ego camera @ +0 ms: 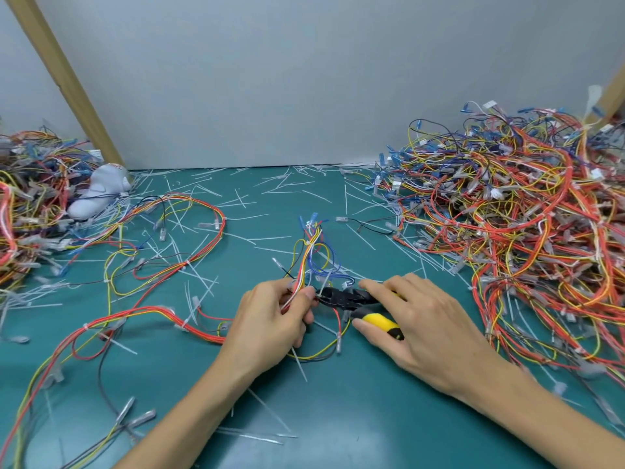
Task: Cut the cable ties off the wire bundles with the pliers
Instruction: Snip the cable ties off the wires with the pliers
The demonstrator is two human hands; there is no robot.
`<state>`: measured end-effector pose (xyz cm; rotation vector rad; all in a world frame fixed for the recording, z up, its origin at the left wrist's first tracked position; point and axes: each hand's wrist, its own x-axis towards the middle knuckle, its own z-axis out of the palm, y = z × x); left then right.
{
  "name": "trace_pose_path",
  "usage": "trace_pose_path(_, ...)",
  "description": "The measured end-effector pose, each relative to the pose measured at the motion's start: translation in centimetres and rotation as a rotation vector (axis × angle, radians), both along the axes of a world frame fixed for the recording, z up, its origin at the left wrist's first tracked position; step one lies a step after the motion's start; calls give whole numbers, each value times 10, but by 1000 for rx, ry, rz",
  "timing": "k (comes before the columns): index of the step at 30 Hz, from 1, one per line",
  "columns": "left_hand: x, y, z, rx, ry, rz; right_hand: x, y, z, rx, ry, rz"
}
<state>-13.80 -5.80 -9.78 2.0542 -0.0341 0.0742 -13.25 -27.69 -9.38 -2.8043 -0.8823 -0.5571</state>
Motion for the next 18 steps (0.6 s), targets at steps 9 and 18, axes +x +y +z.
trace_pose_path(9,-7,-6,-4,69,-217,1,13,-10,21,63,329,59)
trace_pose_path(18,-5,-11,-6,137,-270,-13,33,-14,39,177,794,170)
